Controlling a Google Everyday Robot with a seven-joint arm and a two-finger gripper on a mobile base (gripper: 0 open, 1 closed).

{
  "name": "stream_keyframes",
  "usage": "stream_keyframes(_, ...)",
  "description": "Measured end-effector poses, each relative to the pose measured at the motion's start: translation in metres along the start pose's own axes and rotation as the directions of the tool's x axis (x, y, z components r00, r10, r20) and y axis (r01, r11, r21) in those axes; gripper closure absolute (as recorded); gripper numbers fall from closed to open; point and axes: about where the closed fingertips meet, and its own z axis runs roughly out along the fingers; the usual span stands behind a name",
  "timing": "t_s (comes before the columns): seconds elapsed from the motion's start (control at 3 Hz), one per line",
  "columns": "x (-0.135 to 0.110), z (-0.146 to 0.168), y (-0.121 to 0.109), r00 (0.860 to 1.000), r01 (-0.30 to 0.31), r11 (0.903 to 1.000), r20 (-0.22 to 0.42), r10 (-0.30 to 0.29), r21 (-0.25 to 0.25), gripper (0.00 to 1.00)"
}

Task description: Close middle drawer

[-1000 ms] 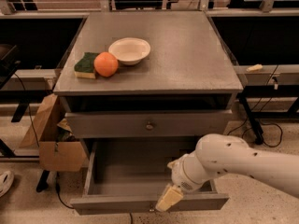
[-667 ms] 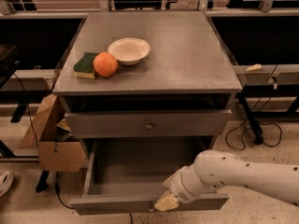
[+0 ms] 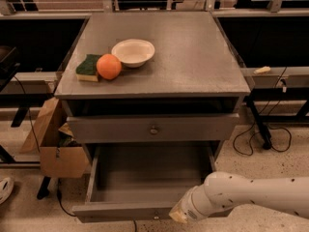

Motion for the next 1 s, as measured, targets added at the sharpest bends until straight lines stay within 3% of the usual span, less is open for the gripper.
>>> stream_keyframes(0.33,0.017,0.018,-0.011,0.999,-0.042,0.9991,-0.014,0.042,-0.006,1.0)
stream_keyframes(0.67,0.014,0.024,-0.019,0.999,-0.041,0.9992,-0.012,0.041,0.007,1.0)
stream_keyframes(1.0,0.01,0.022,-0.024,0.999,-0.035,0.999,-0.006,0.035,0.027,0.81)
